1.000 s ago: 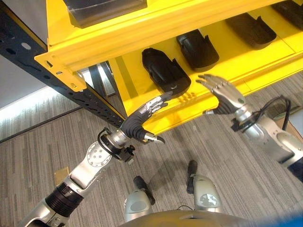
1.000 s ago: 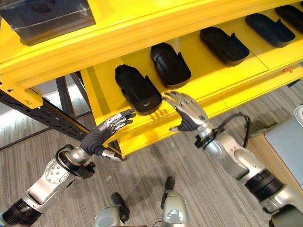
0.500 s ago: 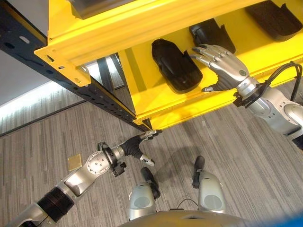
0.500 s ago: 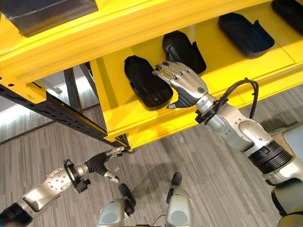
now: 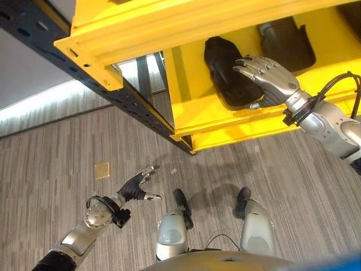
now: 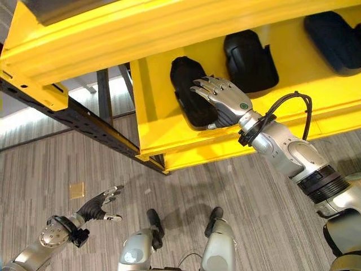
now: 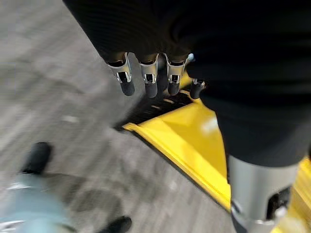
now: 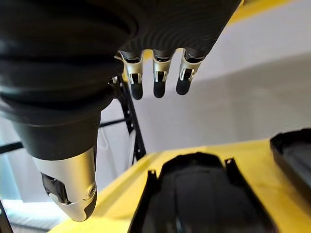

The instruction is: Move parts from the plastic box to the shelf.

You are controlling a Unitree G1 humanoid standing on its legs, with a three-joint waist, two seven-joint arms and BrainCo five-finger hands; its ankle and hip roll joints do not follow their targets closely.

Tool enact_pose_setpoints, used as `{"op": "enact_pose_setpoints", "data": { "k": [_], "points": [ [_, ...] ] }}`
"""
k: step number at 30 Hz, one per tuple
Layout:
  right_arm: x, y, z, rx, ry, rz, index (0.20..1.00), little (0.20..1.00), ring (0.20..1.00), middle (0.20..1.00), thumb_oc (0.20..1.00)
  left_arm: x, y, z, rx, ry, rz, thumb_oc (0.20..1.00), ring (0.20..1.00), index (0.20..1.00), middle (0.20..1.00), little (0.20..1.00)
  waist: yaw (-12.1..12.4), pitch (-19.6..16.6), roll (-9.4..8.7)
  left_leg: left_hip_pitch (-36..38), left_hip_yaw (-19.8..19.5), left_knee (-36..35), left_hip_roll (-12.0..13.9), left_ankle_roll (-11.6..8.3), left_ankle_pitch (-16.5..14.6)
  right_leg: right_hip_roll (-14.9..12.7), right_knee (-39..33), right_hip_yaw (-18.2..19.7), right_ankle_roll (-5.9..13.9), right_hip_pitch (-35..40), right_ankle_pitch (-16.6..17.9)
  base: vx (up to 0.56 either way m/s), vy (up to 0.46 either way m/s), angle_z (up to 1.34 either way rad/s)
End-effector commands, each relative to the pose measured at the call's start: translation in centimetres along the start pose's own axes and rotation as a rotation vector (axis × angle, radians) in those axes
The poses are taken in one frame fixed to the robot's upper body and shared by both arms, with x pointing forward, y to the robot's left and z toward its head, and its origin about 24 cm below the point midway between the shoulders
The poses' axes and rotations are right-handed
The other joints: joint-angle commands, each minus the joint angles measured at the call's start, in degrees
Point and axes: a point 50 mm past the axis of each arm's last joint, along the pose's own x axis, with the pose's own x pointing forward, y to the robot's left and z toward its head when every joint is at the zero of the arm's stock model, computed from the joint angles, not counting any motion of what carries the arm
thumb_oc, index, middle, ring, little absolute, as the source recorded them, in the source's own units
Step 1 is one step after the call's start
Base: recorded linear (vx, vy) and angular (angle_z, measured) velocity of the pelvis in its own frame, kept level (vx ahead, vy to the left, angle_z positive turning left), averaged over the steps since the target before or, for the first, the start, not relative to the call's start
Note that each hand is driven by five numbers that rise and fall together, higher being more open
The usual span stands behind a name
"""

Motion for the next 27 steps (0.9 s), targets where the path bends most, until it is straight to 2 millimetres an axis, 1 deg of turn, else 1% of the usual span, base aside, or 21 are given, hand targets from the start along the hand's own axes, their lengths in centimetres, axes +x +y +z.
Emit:
{"op": "enact_pose_setpoints", "data": {
  "k": [1, 3, 6, 8, 11, 12, 15, 17, 20, 22, 27],
  "points": [
    [1.1, -1.2, 0.0, -0.043, -0.002, -0.076, 1.000, 1.000, 1.000, 1.000, 1.000, -1.5, 0.4, -2.9, 0.030, 0.078, 0.066, 1.000, 1.000, 1.000, 1.000, 1.000, 1.49, 0.19, -1.19, -0.55, -4.00, 1.26, 7.53, -3.54, 1.84, -1.57, -0.01, -0.06, 5.53, 1.37, -2.16, -0.03, -0.071, 0.13],
    [1.3, -0.7, -0.4, -0.045, 0.020, -0.062, 1.000, 1.000, 1.000, 1.000, 1.000, -2.2, 0.1, -5.1, 0.048, 0.131, 0.076, 1.000, 1.000, 1.000, 1.000, 1.000, 1.99, 0.67, -1.28, -1.18, -4.12, 1.53, 7.80, -3.68, 2.15, -1.93, 0.93, -0.55, 5.38, 0.58, -2.29, -0.03, -0.073, 0.16],
    [1.7, -0.2, -0.6, -0.054, 0.039, -0.036, 1.000, 1.000, 1.000, 1.000, 1.000, -2.6, -0.6, -7.0, 0.051, 0.183, 0.091, 1.000, 1.000, 1.000, 1.000, 1.000, 2.13, 1.44, -1.36, -2.15, -4.02, 2.04, 8.25, -3.79, 2.12, -2.43, 2.76, -0.85, 5.19, -1.05, -2.68, -0.02, -0.041, 0.11],
    [1.7, 0.0, -0.7, -0.059, 0.055, -0.020, 1.000, 1.000, 1.000, 1.000, 1.000, -2.6, -0.6, -7.3, 0.043, 0.188, 0.096, 1.000, 1.000, 1.000, 1.000, 1.000, 2.05, 1.68, -1.44, -2.53, -3.99, 2.21, 8.29, -3.71, 1.95, -2.54, 3.31, -0.84, 5.16, -1.67, -2.79, -0.02, -0.029, 0.06],
    [1.8, 0.4, -1.0, -0.066, 0.075, -0.008, 1.000, 1.000, 1.000, 1.000, 1.000, -2.4, -0.8, -7.3, 0.050, 0.181, 0.096, 1.000, 1.000, 1.000, 1.000, 1.000, 2.03, 2.12, -1.54, -3.08, -4.00, 2.40, 8.36, -3.65, 1.98, -2.52, 3.77, -0.84, 5.08, -2.44, -2.86, -0.03, -0.032, 0.10],
    [1.9, 0.6, -1.4, -0.075, 0.100, 0.004, 1.000, 1.000, 1.000, 1.000, 1.000, -2.2, -0.8, -7.3, 0.052, 0.175, 0.107, 1.000, 1.000, 1.000, 1.000, 1.000, 2.04, 2.47, -1.61, -3.98, -4.11, 2.80, 8.34, -3.66, 1.82, -2.41, 4.27, -0.79, 5.02, -3.32, -3.05, -0.04, -0.040, 0.07],
    [2.1, 1.0, -1.8, -0.080, 0.131, 0.019, 1.000, 1.000, 1.000, 1.000, 1.000, -1.8, -0.5, -7.1, 0.043, 0.168, 0.125, 1.000, 1.000, 1.000, 1.000, 1.000, 2.05, 2.85, -1.58, -4.61, -4.25, 3.04, 8.31, -3.66, 1.80, -2.35, 4.63, -0.69, 5.02, -4.01, -3.11, -0.03, -0.024, 0.02],
    [2.3, 1.6, -2.3, -0.060, 0.173, 0.032, 1.000, 1.000, 1.000, 1.000, 1.000, -1.3, 0.1, -6.8, 0.027, 0.153, 0.154, 1.000, 1.000, 1.000, 1.000, 1.000, 2.09, 3.58, -1.63, -5.46, -4.64, 3.28, 8.11, -3.55, 1.66, -2.22, 5.15, -0.43, 5.06, -4.97, -3.24, -0.05, -0.039, -0.02],
    [2.1, 2.2, -2.3, -0.075, 0.171, 0.047, 1.000, 1.000, 1.000, 1.000, 1.000, -0.9, 0.4, -6.4, 0.025, 0.143, 0.167, 1.000, 1.000, 1.000, 1.000, 1.000, 1.96, 4.26, -1.59, -6.36, -4.91, 3.78, 8.02, -3.50, 1.52, -2.08, 5.15, -0.12, 5.19, -5.80, -3.06, -0.04, -0.028, 0.01],
    [2.0, 2.6, -2.6, -0.081, 0.200, 0.055, 1.000, 1.000, 1.000, 1.000, 1.000, -0.7, 0.6, -6.3, 0.030, 0.138, 0.170, 1.000, 1.000, 1.000, 1.000, 1.000, 1.78, 4.64, -1.59, -6.68, -4.85, 4.01, 7.91, -3.34, 1.28, -2.10, 5.33, 0.22, 5.20, -6.32, -3.03, -0.02, -0.009, 0.00],
    [2.0, 3.4, -3.2, -0.084, 0.254, 0.039, 1.000, 1.000, 1.000, 1.000, 1.000, -0.4, 0.3, -6.4, 0.026, 0.134, 0.182, 1.000, 1.000, 1.000, 1.000, 1.000, 1.73, 4.87, -1.49, -7.04, -4.86, 4.40, 7.69, -3.14, 0.87, -1.97, 5.41, 0.56, 5.08, -6.63, -3.20, 0.00, 0.000, 0.00]
  ]
}}
